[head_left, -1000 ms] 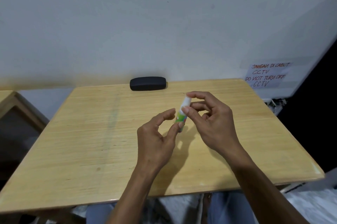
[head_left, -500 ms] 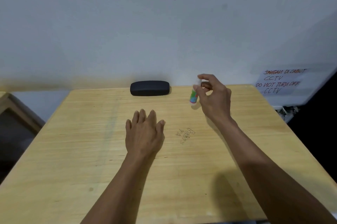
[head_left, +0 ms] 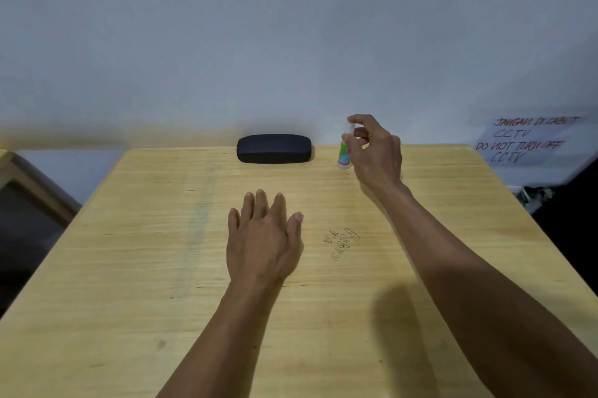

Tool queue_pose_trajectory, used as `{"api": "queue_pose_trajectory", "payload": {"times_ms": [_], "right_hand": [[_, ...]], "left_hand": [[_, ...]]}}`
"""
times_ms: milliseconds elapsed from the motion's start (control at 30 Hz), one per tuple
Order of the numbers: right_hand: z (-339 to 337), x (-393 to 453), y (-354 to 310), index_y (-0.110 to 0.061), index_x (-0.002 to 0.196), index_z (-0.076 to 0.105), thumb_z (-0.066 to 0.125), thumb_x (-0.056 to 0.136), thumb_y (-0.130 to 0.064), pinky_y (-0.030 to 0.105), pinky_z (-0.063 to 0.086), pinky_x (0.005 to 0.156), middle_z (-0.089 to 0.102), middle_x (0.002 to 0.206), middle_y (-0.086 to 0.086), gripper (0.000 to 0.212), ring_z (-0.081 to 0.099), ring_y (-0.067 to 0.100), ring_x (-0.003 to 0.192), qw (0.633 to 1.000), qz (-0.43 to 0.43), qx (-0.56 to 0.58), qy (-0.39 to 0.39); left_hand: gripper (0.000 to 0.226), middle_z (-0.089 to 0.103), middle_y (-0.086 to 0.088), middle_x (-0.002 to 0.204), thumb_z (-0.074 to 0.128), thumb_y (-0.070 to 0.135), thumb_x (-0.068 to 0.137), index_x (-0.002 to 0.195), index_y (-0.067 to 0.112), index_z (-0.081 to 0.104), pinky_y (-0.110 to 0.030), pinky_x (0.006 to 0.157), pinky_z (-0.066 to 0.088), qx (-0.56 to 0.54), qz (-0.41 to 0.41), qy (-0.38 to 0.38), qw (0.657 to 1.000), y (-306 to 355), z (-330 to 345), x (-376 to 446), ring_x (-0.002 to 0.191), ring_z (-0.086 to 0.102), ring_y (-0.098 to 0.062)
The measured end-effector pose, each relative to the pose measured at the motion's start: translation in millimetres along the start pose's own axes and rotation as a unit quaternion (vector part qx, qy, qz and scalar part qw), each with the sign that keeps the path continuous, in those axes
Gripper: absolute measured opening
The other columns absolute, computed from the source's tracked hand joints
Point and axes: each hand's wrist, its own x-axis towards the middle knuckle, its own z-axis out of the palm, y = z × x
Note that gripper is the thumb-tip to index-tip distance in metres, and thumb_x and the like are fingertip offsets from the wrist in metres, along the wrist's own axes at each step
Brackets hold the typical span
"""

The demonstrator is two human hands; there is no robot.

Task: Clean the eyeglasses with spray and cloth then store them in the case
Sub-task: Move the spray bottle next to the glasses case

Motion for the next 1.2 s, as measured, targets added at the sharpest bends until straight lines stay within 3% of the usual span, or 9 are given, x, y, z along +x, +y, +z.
{"api": "queue_pose_trajectory", "payload": {"times_ms": [367,533,700,867,1200], "right_hand": [[-2.9,0.3,0.5,-0.026,0.121,0.062,0.064,0.096,-0.026,0.029,0.041,0.075,0.075,0.108,0.001,0.025,0.069,0.018,0.097,1.0,0.003,-0.006,-0.009],[-5.2,1.5,1.0,-0.025,0.118,0.062,0.064,0.096,-0.025,0.031,0.047,0.074,0.076,0.107,0.002,0.023,0.07,0.019,0.097,1.0,0.002,-0.003,-0.007],[-7.1,1.7,4.1,-0.026,0.122,0.061,0.062,0.096,-0.026,0.031,0.043,0.074,0.075,0.11,0.0,0.026,0.068,0.018,0.096,1.0,-0.001,-0.012,-0.016],[-8.2,1.7,5.2,-0.03,0.123,0.061,0.063,0.096,-0.025,0.038,0.056,0.075,0.074,0.112,-0.001,0.027,0.069,0.018,0.096,0.999,-0.005,-0.022,-0.026],[-16.8,-0.4,3.8,-0.031,0.133,0.06,0.067,0.094,-0.025,0.04,0.057,0.083,0.07,0.123,0.001,0.04,0.067,0.019,0.099,0.999,-0.015,-0.026,-0.035]], "left_hand": [[0.064,0.02,-0.007,0.165,0.017,0.057,0.098,0.153,0.027,0.027,-0.05,0.123,0.01,0.0,-0.003,0.0,1.0,0.8,-2.1,-0.3,0.154,0.006,-0.026],[0.063,0.021,-0.007,0.164,0.017,0.056,0.098,0.153,0.027,0.027,-0.05,0.123,0.01,0.002,-0.002,0.0,1.0,1.6,-3.7,-1.2,0.153,0.007,-0.026],[0.063,0.025,-0.007,0.163,0.017,0.057,0.097,0.151,0.027,0.03,-0.051,0.122,0.013,0.005,-0.003,0.007,1.0,1.2,-1.4,-0.6,0.153,0.01,-0.027],[0.064,0.024,-0.007,0.163,0.017,0.057,0.097,0.152,0.027,0.029,-0.05,0.122,0.012,0.005,-0.004,0.006,1.0,1.2,-0.8,-0.4,0.153,0.01,-0.027],[0.064,0.03,-0.008,0.16,0.018,0.058,0.096,0.149,0.026,0.033,-0.052,0.121,0.015,0.0,-0.001,0.01,1.0,0.0,-0.6,-1.2,0.152,0.014,-0.027]]}}
